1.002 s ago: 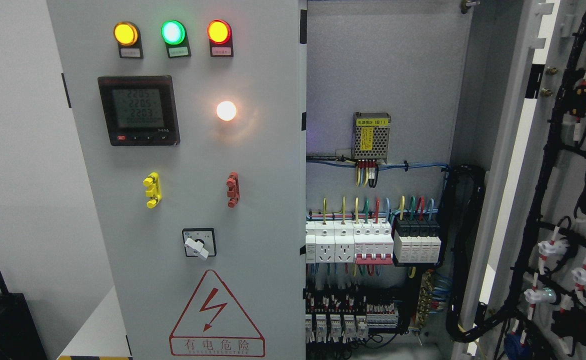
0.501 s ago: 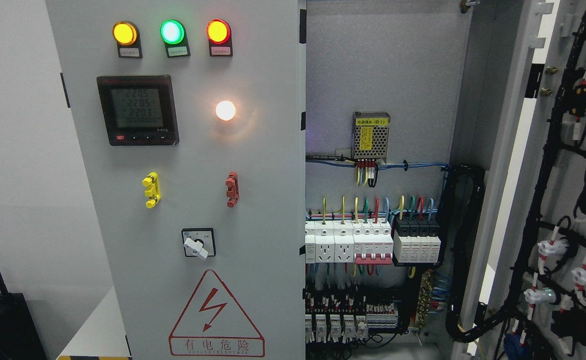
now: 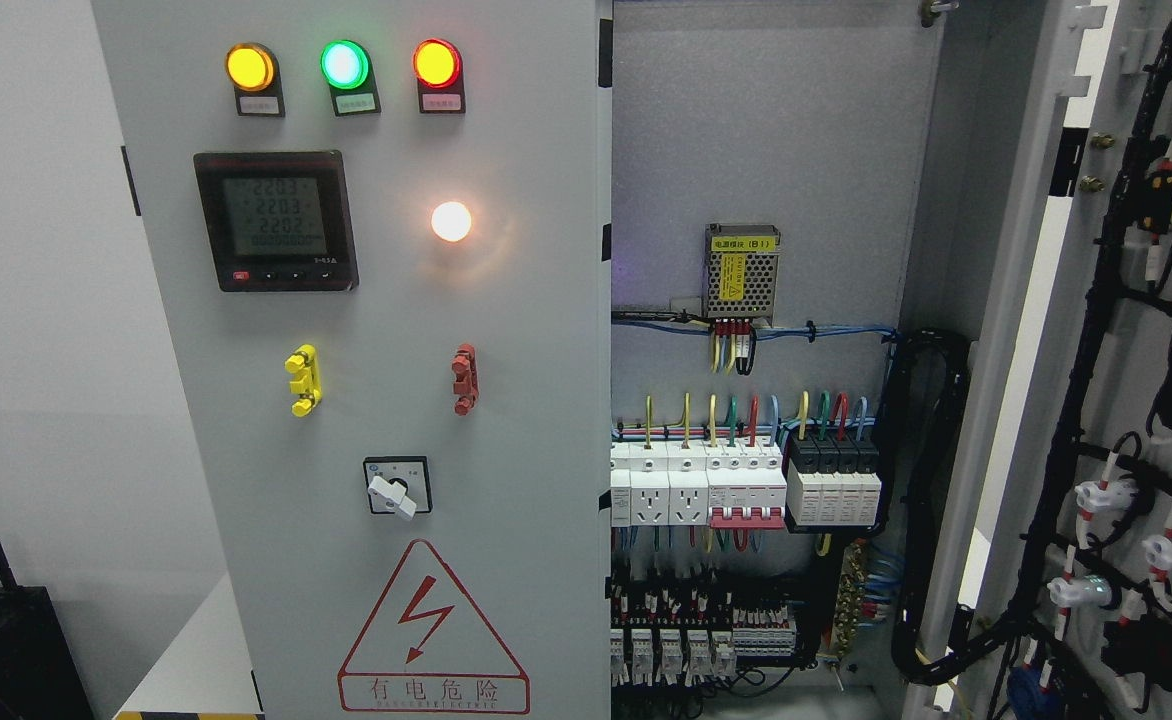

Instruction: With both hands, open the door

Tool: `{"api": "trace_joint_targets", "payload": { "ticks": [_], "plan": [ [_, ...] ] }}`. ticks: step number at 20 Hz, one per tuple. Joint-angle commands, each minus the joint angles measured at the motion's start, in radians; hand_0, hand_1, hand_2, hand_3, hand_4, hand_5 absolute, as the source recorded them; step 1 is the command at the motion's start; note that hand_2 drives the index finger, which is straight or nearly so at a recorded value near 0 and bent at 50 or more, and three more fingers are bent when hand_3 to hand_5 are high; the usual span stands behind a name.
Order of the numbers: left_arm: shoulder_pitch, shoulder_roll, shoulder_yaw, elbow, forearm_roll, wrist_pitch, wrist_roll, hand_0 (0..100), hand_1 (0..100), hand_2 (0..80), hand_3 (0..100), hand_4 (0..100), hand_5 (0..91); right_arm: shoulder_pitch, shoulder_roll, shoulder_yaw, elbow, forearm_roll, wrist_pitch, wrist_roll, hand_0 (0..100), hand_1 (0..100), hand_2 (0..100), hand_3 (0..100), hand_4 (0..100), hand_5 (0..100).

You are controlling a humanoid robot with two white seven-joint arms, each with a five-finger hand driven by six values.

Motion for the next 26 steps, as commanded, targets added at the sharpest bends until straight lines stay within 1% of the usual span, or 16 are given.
{"api": "trace_joint_targets", "payload": {
  "ticks": [1,2,4,5,10,14,15,16,18,20,21,24,25,26],
  "plan": [
    [-0.007,-0.105,0.249,0.187,-0.070,0.007,0.001,0,0,0.0,0,3,0.0,0.000,0.000,-0.001,-0.019,0.002,0.000,0.001,11,0,0,0,0,0],
    [-0.007,-0.105,0.264,0.190,-0.076,0.009,0.001,0,0,0.0,0,3,0.0,0.000,0.000,-0.001,-0.019,0.000,0.000,0.001,11,0,0,0,0,0],
    [-0.007,-0.107,0.287,0.193,-0.127,0.027,0.001,0,0,0.0,0,3,0.0,0.000,0.000,-0.001,-0.019,0.000,0.000,0.001,11,0,0,0,0,0],
    [-0.007,-0.107,0.307,0.193,-0.141,0.033,0.001,0,0,0.0,0,3,0.0,0.000,0.000,0.000,-0.019,0.000,0.000,0.001,11,0,0,0,0,0],
    [-0.005,-0.108,0.349,0.196,-0.136,0.032,-0.002,0,0,0.0,0,3,0.0,-0.002,-0.002,0.000,-0.019,0.002,0.009,-0.002,11,0,0,0,0,0],
    [-0.005,-0.108,0.352,0.196,-0.130,0.033,-0.003,0,0,0.0,0,3,0.0,-0.002,-0.003,0.000,-0.022,0.002,0.016,-0.006,11,0,0,0,0,0],
    [-0.005,-0.108,0.350,0.196,-0.130,0.033,-0.003,0,0,0.0,0,3,0.0,-0.002,-0.003,0.000,-0.025,0.002,0.026,-0.007,11,0,0,0,0,0],
    [-0.005,-0.108,0.349,0.196,-0.130,0.035,-0.003,0,0,0.0,0,3,0.0,-0.002,-0.006,0.000,-0.040,0.002,0.032,-0.009,11,0,0,0,0,0],
    [-0.005,-0.108,0.338,0.196,-0.129,0.035,-0.003,0,0,0.0,0,3,0.0,0.017,-0.015,0.000,-0.120,0.002,0.040,-0.009,11,0,0,0,0,0],
    [-0.005,-0.107,0.336,0.197,-0.129,0.035,-0.001,0,0,0.0,0,3,0.0,0.070,-0.021,0.000,-0.244,0.002,0.040,-0.009,11,0,0,0,0,0],
    [-0.005,-0.108,0.336,0.197,-0.129,0.040,-0.001,0,0,0.0,0,3,0.0,0.105,-0.043,0.000,-0.329,0.003,0.040,-0.009,11,0,0,0,0,0],
    [-0.005,-0.107,0.335,0.196,-0.129,0.050,0.001,0,0,0.0,0,3,0.0,0.243,-0.132,0.000,-0.624,0.000,0.032,-0.004,11,0,0,0,0,0],
    [-0.005,-0.108,0.332,0.196,-0.129,0.050,0.002,0,0,0.0,0,3,0.0,0.279,-0.150,0.000,-0.705,-0.004,0.032,-0.001,11,0,0,0,0,0],
    [-0.005,-0.107,0.323,0.196,-0.127,0.050,0.002,0,0,0.0,0,3,0.0,0.300,-0.161,-0.001,-0.768,-0.005,0.032,-0.001,11,0,0,0,0,0]
  ]
}}
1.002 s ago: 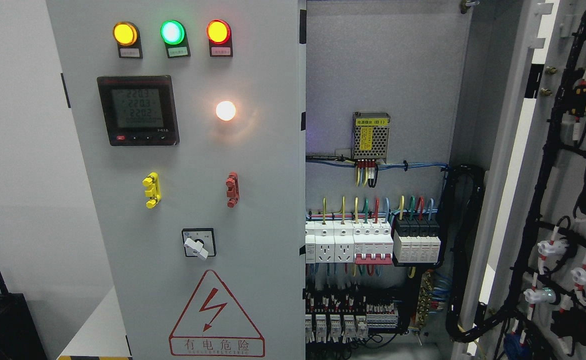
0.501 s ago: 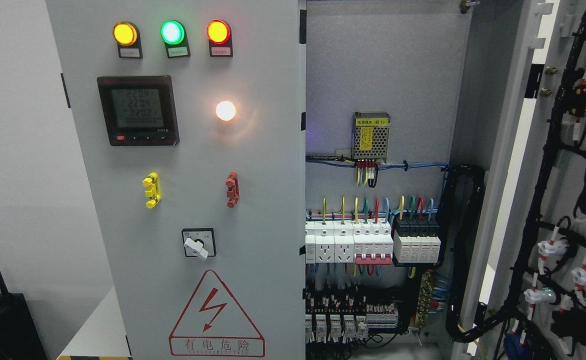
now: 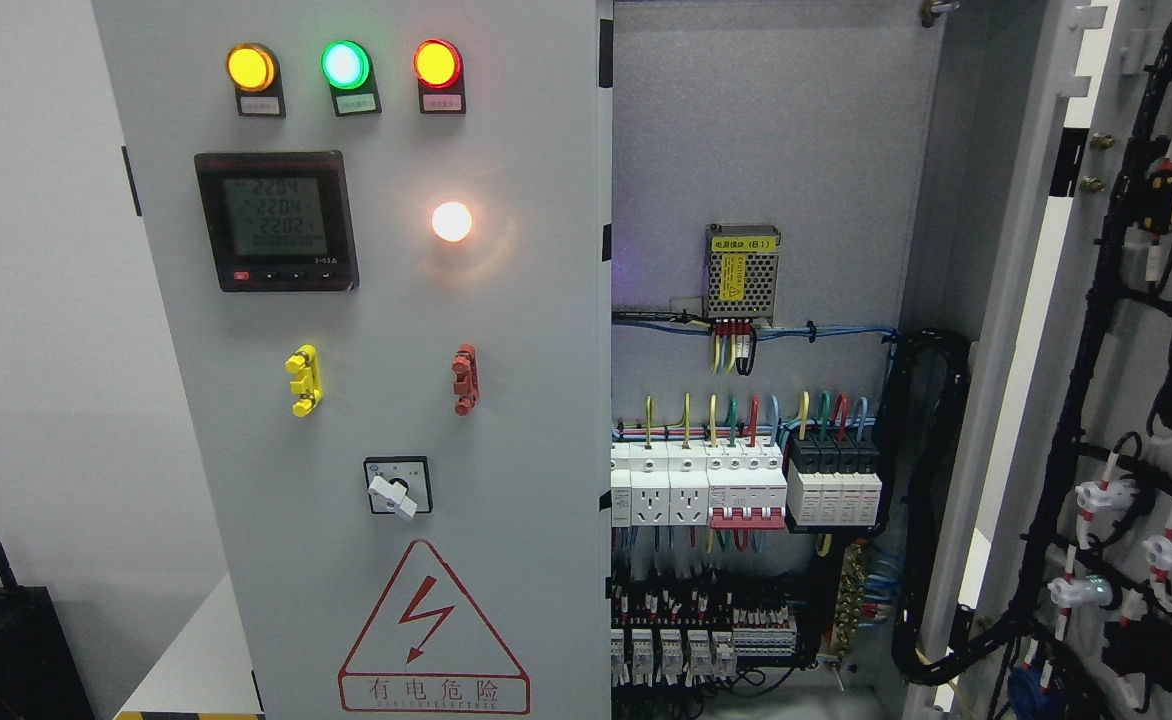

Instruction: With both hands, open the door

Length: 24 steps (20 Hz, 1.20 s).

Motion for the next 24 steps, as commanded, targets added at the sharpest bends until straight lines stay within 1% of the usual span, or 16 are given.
{"api": "trace_joint_targets", "payload": {
  "ticks": [1,3,5,6,8,11,12,14,15,16,18,19,20,24],
  "plan": [
    [0.000,-0.009,0.017,0.004,0.001,0.003,0.007,0,0,0.0,0,3,0.0,0.165,-0.117,-0.001,-0.556,-0.002,-0.005,0.010,11,0,0,0,0,0],
    [0.000,-0.009,0.016,0.001,0.008,0.003,0.009,0,0,0.0,0,3,0.0,0.185,-0.117,-0.015,-0.635,-0.003,-0.006,0.010,11,0,0,0,0,0],
    [0.000,-0.009,0.016,0.001,0.033,0.003,0.029,0,0,0.0,0,3,0.0,0.243,-0.123,-0.035,-0.729,-0.003,-0.006,0.010,11,0,0,0,0,0],
    [0.000,-0.009,0.014,-0.001,0.043,0.003,0.038,0,0,0.0,0,3,0.0,0.269,-0.133,-0.036,-0.784,-0.003,-0.006,0.010,11,0,0,0,0,0],
    [-0.001,-0.009,0.003,-0.001,0.045,0.003,0.036,0,0,0.0,0,3,0.0,0.333,-0.160,-0.035,-0.899,-0.002,-0.005,0.010,11,0,0,0,0,0],
    [-0.001,-0.009,0.003,-0.006,0.045,0.000,0.032,0,0,0.0,0,3,0.0,0.436,-0.182,-0.024,-1.057,-0.002,-0.006,0.010,11,0,0,0,0,0],
    [-0.001,-0.008,0.003,-0.004,0.045,-0.002,0.032,0,0,0.0,0,3,0.0,0.473,-0.195,-0.024,-1.109,-0.002,-0.006,0.010,11,0,0,0,0,0],
    [-0.001,-0.005,0.003,-0.004,0.045,-0.008,0.030,0,0,0.0,0,3,0.0,0.543,-0.211,-0.021,-1.198,-0.002,-0.014,0.010,11,0,0,0,0,0],
    [-0.001,-0.005,0.003,-0.003,0.045,-0.009,0.030,0,0,0.0,0,3,0.0,0.576,-0.218,-0.015,-1.235,0.000,-0.026,0.012,11,0,0,0,0,0],
    [-0.003,-0.005,0.003,-0.003,0.047,-0.008,0.030,0,0,0.0,0,3,0.0,0.603,-0.234,0.000,-1.267,0.000,-0.041,0.012,11,0,0,0,0,0],
    [-0.003,-0.005,0.003,-0.006,0.047,-0.009,0.030,0,0,0.0,0,3,0.0,0.654,-0.281,0.034,-1.329,0.000,-0.092,0.010,11,0,0,0,0,0],
    [-0.003,-0.006,0.005,-0.006,0.045,-0.009,0.030,0,0,0.0,0,3,0.0,0.672,-0.297,0.045,-1.356,0.000,-0.127,0.012,11,0,0,0,0,0],
    [-0.003,-0.006,0.005,-0.007,0.045,-0.011,0.029,0,0,0.0,0,3,0.0,0.685,-0.301,0.045,-1.378,0.000,-0.153,0.010,11,0,0,0,0,0],
    [-0.003,-0.006,0.005,-0.010,0.045,-0.011,0.029,0,0,0.0,0,3,0.0,0.691,-0.337,0.046,-1.444,0.000,-0.183,0.010,11,0,0,0,0,0]
  ]
}}
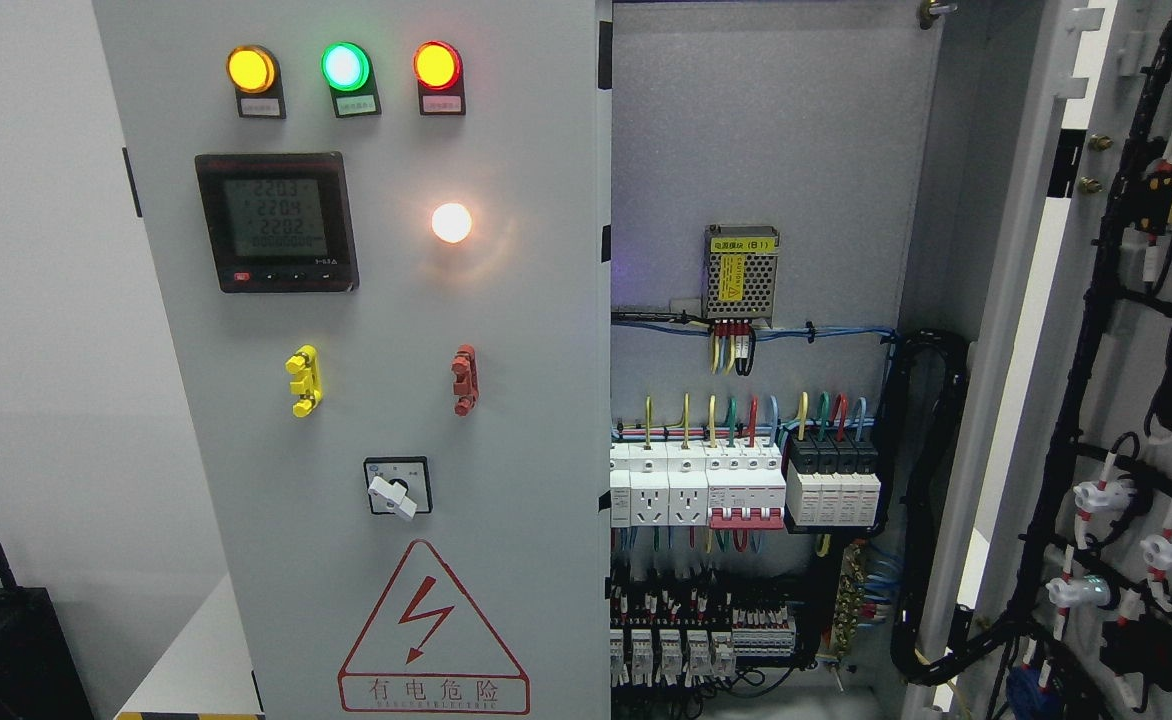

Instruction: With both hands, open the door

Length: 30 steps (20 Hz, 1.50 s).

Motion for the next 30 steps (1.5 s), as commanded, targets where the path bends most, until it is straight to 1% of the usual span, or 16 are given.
{"api": "trace_joint_targets", "payload": {
  "ticks": [1,2,4,6,7,11,14,16,23,24,27,30],
  "plan": [
    [-0.002,0.000,0.000,-0.028,0.001,-0.001,-0.004,0,0,0.0,0,3,0.0,0.072,-0.119,0.034,-0.380,0.000,-0.047,-0.003,11,0,0,0,0,0],
    [-0.002,0.000,0.000,-0.028,0.001,-0.001,-0.004,0,0,0.0,0,3,0.0,0.072,-0.120,0.034,-0.397,0.000,-0.060,-0.003,11,0,0,0,0,0],
    [-0.002,0.000,0.000,-0.030,0.001,-0.001,-0.004,0,0,0.0,0,3,0.0,0.075,-0.125,0.035,-0.438,0.000,-0.065,-0.003,11,0,0,0,0,0],
    [-0.002,0.000,0.000,-0.030,0.001,-0.001,-0.004,0,0,0.0,0,3,0.0,0.064,-0.148,0.041,-0.474,0.000,-0.067,-0.003,11,0,0,0,0,0],
    [-0.002,0.000,0.000,-0.030,0.001,-0.001,-0.004,0,0,0.0,0,3,0.0,0.057,-0.150,0.041,-0.487,0.000,-0.070,-0.003,11,0,0,0,0,0],
    [-0.002,0.000,0.000,-0.030,0.001,-0.002,-0.004,0,0,0.0,0,3,0.0,-0.008,-0.154,0.060,-0.549,0.000,-0.088,-0.002,11,0,0,0,0,0],
    [-0.002,0.000,0.000,-0.030,0.001,-0.001,-0.004,0,0,0.0,0,3,0.0,-0.058,-0.180,0.087,-0.560,0.000,-0.134,-0.002,11,0,0,0,0,0],
    [-0.002,0.000,0.000,-0.030,0.001,-0.002,-0.004,0,0,0.0,0,3,0.0,-0.098,-0.182,0.103,-0.561,0.000,-0.160,-0.002,11,0,0,0,0,0],
    [-0.002,0.000,0.000,-0.030,0.001,-0.002,-0.004,0,0,0.0,0,3,0.0,-0.264,-0.179,0.109,-0.592,0.000,-0.166,-0.002,11,0,0,0,0,0],
    [-0.002,0.000,0.000,-0.030,0.001,-0.002,-0.004,0,0,0.0,0,3,0.0,-0.285,-0.179,0.107,-0.598,-0.001,-0.176,-0.002,11,0,0,0,0,0],
    [-0.002,0.000,0.000,-0.030,0.001,-0.001,-0.004,0,0,0.0,0,3,0.0,-0.328,-0.171,0.109,-0.603,-0.001,-0.229,-0.002,11,0,0,0,0,0],
    [-0.002,0.000,0.000,-0.030,0.001,-0.002,-0.004,0,0,0.0,0,3,0.0,-0.370,-0.170,0.109,-0.601,-0.003,-0.228,-0.002,11,0,0,0,0,0]
  ]
}}
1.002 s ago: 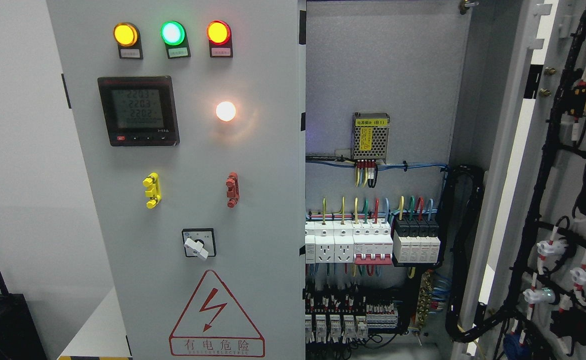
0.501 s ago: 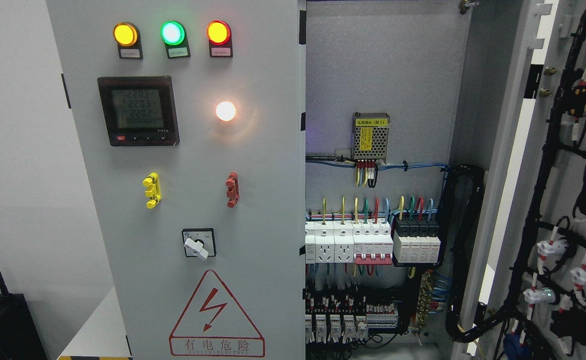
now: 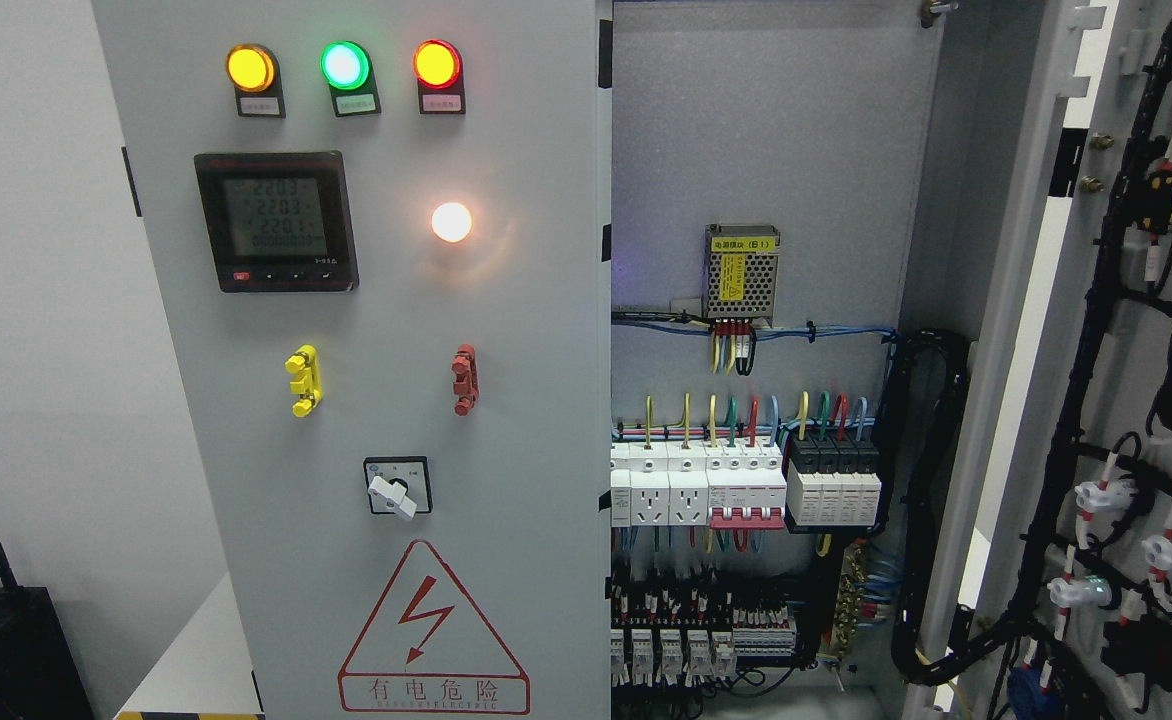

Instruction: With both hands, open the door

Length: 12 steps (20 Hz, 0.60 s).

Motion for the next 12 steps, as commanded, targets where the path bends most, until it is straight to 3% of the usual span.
{"api": "trace_joint_targets", "payload": {
  "ticks": [1,7,12],
  "plan": [
    [0.000,0.000,0.000,-0.032,0.000,0.000,0.000,0,0,0.0,0,3,0.0,-0.107,-0.010,0.017,-0.065,-0.002,-0.010,0.000,11,0,0,0,0,0],
    [0.000,0.000,0.000,-0.032,0.000,0.000,0.000,0,0,0.0,0,3,0.0,-0.237,-0.005,0.016,-0.059,0.000,0.004,0.000,11,0,0,0,0,0],
    [0.000,0.000,0.000,-0.032,0.000,0.001,0.000,0,0,0.0,0,3,0.0,-0.334,0.024,0.009,-0.056,0.000,0.073,0.000,11,0,0,0,0,0]
  ]
}}
